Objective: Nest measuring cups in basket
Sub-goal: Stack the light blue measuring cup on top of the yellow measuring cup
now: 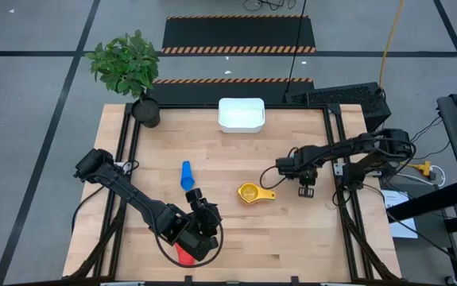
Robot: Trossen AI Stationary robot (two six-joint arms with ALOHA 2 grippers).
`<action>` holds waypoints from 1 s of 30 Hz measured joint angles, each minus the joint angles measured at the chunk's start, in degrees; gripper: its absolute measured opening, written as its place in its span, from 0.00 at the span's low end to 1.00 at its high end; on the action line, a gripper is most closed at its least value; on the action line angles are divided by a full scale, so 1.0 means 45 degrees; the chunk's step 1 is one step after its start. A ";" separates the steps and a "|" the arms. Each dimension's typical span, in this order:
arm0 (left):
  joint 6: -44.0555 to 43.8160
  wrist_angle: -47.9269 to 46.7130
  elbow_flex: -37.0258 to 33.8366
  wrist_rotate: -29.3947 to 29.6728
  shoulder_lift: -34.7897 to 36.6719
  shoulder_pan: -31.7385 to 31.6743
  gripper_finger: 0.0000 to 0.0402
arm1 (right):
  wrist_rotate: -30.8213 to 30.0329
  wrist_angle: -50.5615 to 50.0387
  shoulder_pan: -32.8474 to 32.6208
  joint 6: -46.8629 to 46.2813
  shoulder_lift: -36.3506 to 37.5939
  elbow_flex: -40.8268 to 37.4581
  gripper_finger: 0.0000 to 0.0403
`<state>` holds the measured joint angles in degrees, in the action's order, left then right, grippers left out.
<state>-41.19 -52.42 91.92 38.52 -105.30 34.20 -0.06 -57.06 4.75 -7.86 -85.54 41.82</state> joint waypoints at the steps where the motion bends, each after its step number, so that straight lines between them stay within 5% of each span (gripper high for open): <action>1: 0.0000 0.0000 0.0000 0.0000 0.0000 0.0002 0.57 | -0.0014 -0.0029 -0.0047 0.0061 0.0000 0.0005 0.03; 11: 0.0143 -0.0005 0.0000 0.0052 0.0000 -0.0015 0.57 | -0.1301 -0.2028 -0.0587 0.0369 0.0391 0.1362 0.00; 19: 0.0371 0.0039 0.0000 0.0678 -0.0005 -0.0425 0.57 | -0.1255 -0.2220 -0.1176 0.0369 0.3196 0.2341 0.00; 30: 0.1500 0.2773 -0.0005 0.1540 -0.0005 -0.1776 0.57 | 0.0748 0.1914 -0.2316 0.0811 0.6188 0.1826 0.00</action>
<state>-34.44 -39.95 91.90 45.45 -105.32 26.20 3.31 -48.45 -5.67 -4.21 -57.69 50.04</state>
